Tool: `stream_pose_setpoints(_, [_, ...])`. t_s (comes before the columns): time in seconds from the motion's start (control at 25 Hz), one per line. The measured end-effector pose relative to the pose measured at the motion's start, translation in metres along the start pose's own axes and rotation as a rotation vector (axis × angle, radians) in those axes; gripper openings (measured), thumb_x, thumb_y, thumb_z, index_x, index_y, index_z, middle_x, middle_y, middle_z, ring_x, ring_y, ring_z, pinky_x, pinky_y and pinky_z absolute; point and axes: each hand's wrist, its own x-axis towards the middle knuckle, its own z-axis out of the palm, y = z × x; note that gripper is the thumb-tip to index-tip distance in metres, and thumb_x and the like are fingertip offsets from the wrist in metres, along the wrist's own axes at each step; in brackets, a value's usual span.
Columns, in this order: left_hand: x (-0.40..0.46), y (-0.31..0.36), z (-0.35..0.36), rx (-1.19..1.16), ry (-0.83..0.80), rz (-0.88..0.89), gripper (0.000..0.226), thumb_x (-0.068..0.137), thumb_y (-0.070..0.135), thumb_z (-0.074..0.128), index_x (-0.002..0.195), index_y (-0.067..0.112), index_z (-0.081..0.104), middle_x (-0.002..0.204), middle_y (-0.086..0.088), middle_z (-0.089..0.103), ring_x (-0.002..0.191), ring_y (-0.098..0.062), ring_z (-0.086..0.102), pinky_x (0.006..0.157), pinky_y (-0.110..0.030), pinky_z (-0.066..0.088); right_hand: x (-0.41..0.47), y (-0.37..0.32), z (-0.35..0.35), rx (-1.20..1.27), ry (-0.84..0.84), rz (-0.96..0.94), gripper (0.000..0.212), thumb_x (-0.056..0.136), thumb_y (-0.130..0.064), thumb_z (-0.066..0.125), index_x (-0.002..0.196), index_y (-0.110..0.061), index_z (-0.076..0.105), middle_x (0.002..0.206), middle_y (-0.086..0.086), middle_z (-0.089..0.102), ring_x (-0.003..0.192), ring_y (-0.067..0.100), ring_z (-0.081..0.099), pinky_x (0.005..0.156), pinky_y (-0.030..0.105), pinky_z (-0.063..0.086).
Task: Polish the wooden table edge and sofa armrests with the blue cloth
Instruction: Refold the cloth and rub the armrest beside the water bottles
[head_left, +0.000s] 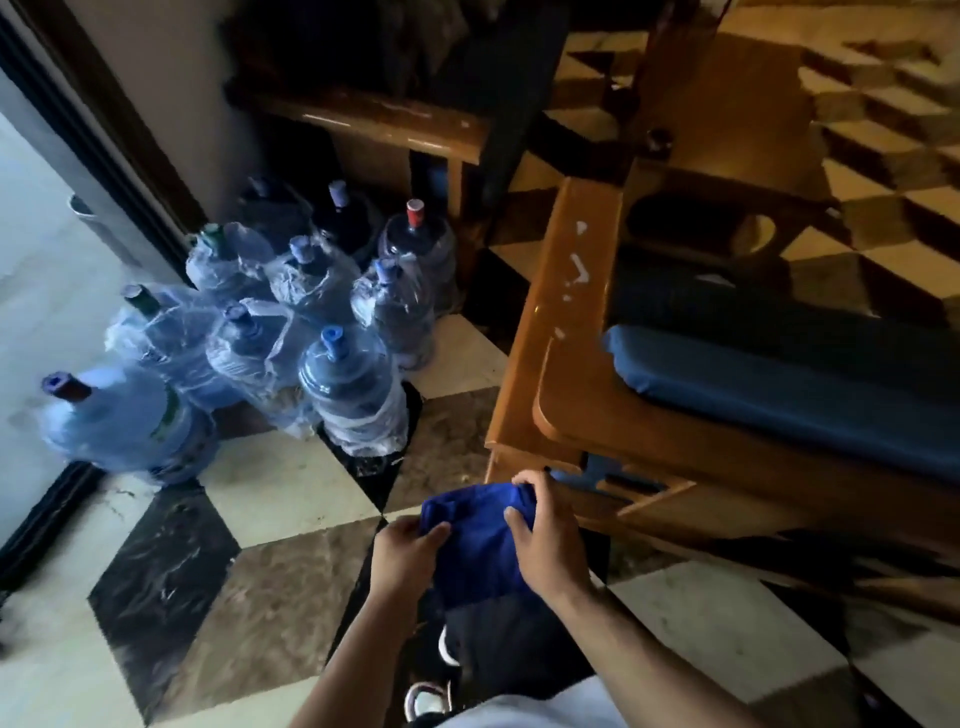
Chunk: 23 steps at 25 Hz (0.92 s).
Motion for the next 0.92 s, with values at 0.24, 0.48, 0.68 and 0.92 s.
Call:
stream_pose_setpoints(0.24, [0.145, 0.073, 0.027, 0.234, -0.151, -0.042, 0.017, 0.084, -0.009, 0.065, 0.090, 0.005, 0.072, 0.096, -0.027, 0.074, 0.086, -0.033, 0.070, 0.081, -0.064, 0.058, 0.125, 0.001, 0.047, 0.030, 0.133, 0.265, 0.022, 0.097, -0.001, 0.055, 0.109, -0.008, 0.073, 0.118, 0.015, 0.067, 0.112, 0.035, 0.063, 0.099, 0.040, 0.046])
stream_pose_setpoints(0.48, [0.238, 0.118, 0.073, 0.267, -0.326, -0.191, 0.027, 0.086, -0.010, 0.059, 0.099, 0.013, 0.064, 0.097, -0.018, 0.071, 0.080, -0.030, 0.070, 0.066, -0.047, 0.061, 0.184, -0.017, 0.080, -0.191, 0.307, 0.264, 0.045, 0.087, -0.001, 0.064, 0.132, -0.008, 0.065, 0.131, 0.021, 0.058, 0.117, 0.041, 0.060, 0.096, 0.047, 0.053])
stream_pose_setpoints(0.68, [0.304, 0.100, 0.132, 0.265, -0.606, -0.256, 0.023, 0.087, -0.013, 0.062, 0.104, 0.004, 0.063, 0.089, -0.011, 0.072, 0.068, -0.018, 0.072, 0.050, -0.029, 0.056, 0.204, 0.003, 0.124, -0.450, 0.432, 0.494, 0.068, 0.077, 0.001, 0.075, 0.143, -0.005, 0.057, 0.143, 0.023, 0.053, 0.131, 0.042, 0.054, 0.109, 0.045, 0.044])
stream_pose_setpoints(0.92, [0.360, 0.093, 0.157, 0.278, -0.823, -0.304, 0.037, 0.077, -0.020, 0.063, 0.109, 0.000, 0.059, 0.094, -0.012, 0.069, 0.073, -0.017, 0.074, 0.054, -0.029, 0.057, 0.227, -0.003, 0.177, -0.323, 0.719, 0.632, 0.054, 0.095, -0.015, 0.065, 0.147, -0.013, 0.051, 0.166, 0.009, 0.028, 0.156, 0.029, 0.020, 0.116, 0.057, 0.038])
